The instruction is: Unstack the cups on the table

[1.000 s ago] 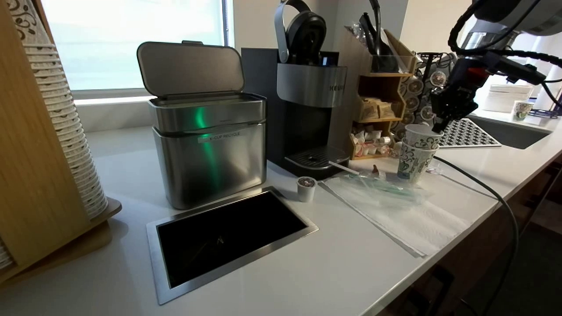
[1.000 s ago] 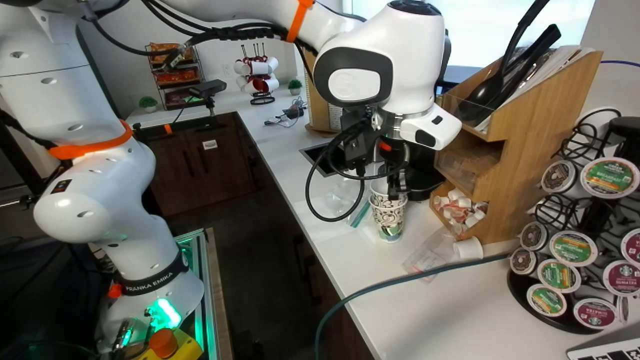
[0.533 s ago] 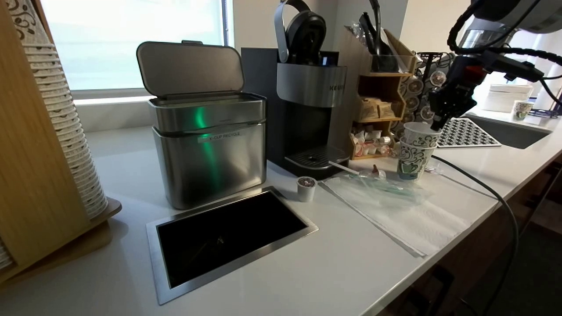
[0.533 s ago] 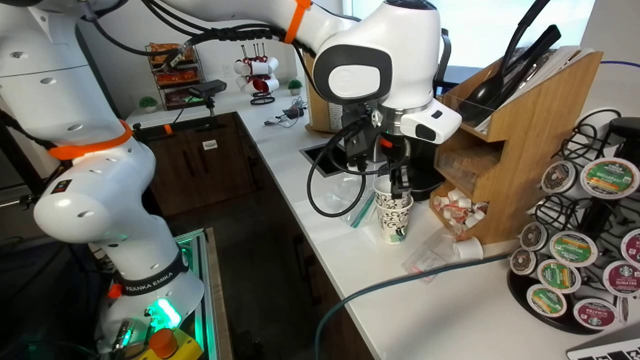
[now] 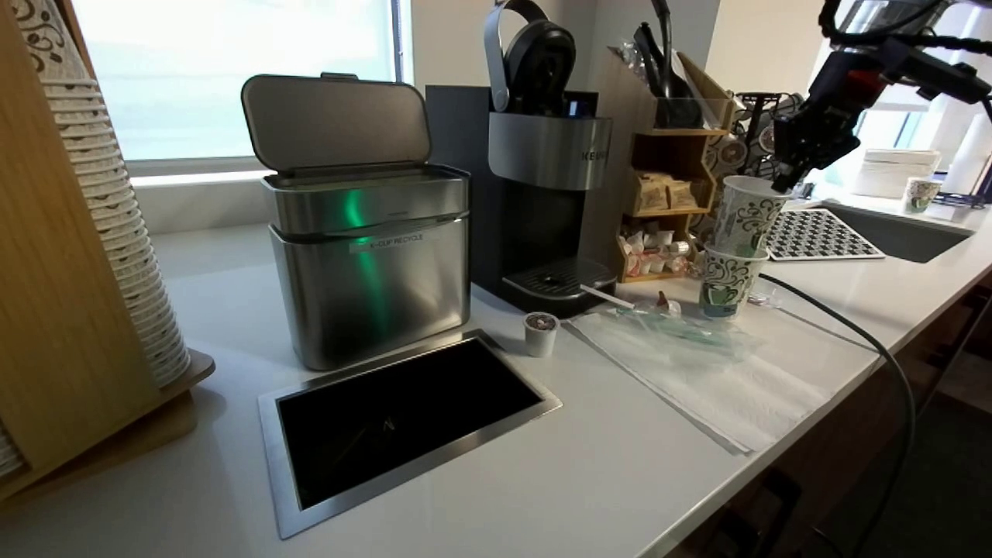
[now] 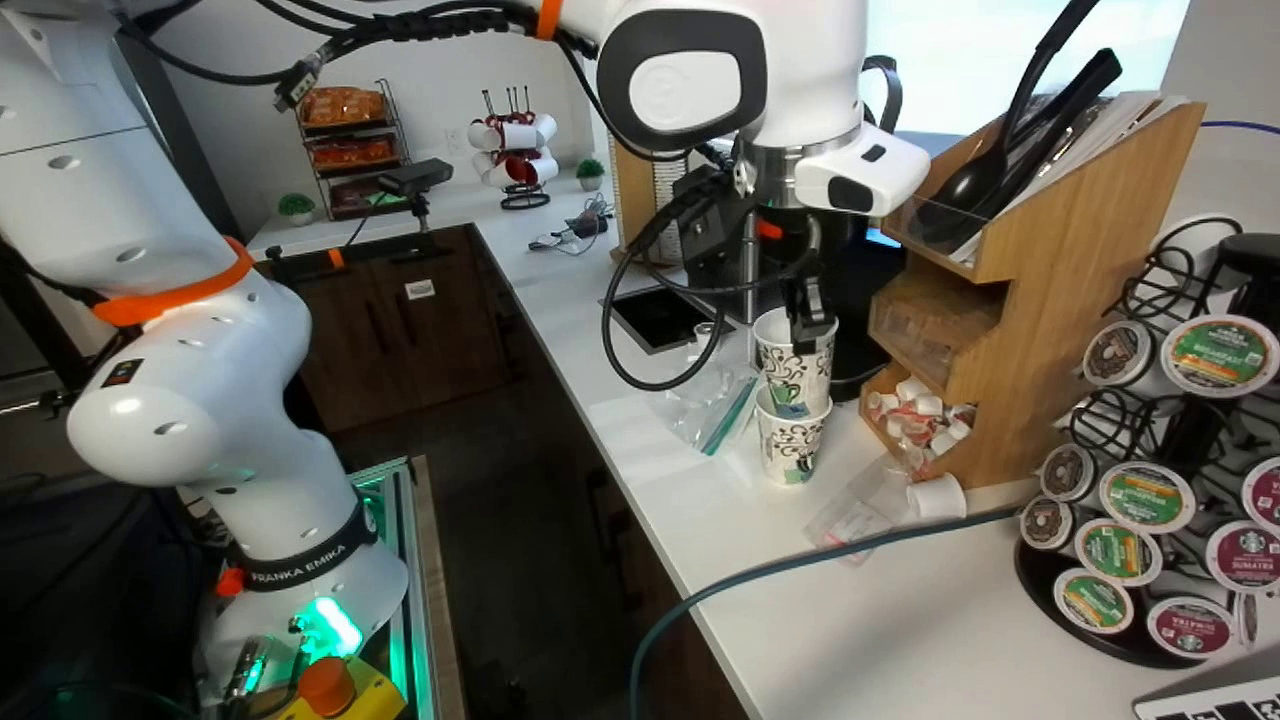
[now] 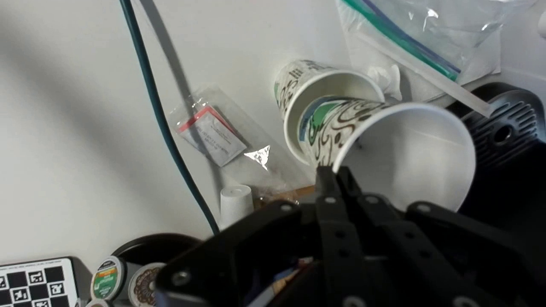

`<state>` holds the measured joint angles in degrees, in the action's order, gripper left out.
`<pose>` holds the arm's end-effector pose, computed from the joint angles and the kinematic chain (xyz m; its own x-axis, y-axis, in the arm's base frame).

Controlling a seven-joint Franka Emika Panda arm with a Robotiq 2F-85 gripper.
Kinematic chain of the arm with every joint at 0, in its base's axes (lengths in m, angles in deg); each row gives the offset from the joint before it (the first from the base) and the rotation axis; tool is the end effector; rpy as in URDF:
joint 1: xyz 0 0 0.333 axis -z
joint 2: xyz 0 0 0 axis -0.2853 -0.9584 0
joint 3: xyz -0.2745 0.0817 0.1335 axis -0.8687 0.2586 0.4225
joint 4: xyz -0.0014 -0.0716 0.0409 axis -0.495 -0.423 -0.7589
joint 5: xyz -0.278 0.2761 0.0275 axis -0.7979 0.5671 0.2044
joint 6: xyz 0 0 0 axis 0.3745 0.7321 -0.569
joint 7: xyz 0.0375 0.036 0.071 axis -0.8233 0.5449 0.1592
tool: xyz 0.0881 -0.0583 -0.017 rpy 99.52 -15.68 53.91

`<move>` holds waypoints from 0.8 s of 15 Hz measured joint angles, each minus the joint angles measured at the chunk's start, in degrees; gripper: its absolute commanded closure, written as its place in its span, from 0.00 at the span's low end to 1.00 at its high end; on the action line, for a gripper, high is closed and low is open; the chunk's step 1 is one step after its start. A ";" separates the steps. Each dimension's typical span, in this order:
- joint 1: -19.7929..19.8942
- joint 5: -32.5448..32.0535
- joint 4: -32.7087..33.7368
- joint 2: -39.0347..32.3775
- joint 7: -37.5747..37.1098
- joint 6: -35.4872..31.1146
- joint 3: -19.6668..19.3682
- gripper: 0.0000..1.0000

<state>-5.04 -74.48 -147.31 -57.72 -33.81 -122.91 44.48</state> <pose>0.4800 -0.2077 0.4565 0.8892 -0.4340 0.1447 -0.4041 -0.8934 -0.1964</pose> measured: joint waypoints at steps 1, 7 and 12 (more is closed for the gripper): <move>0.09 -0.05 0.22 0.73 -0.29 0.00 -0.10 0.99; 0.59 0.36 1.32 3.96 -2.60 0.31 -1.58 0.99; 4.43 -0.17 1.57 3.70 -11.99 -0.58 -3.83 0.99</move>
<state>-0.61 -74.66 -145.75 -54.02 -45.80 -123.48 40.66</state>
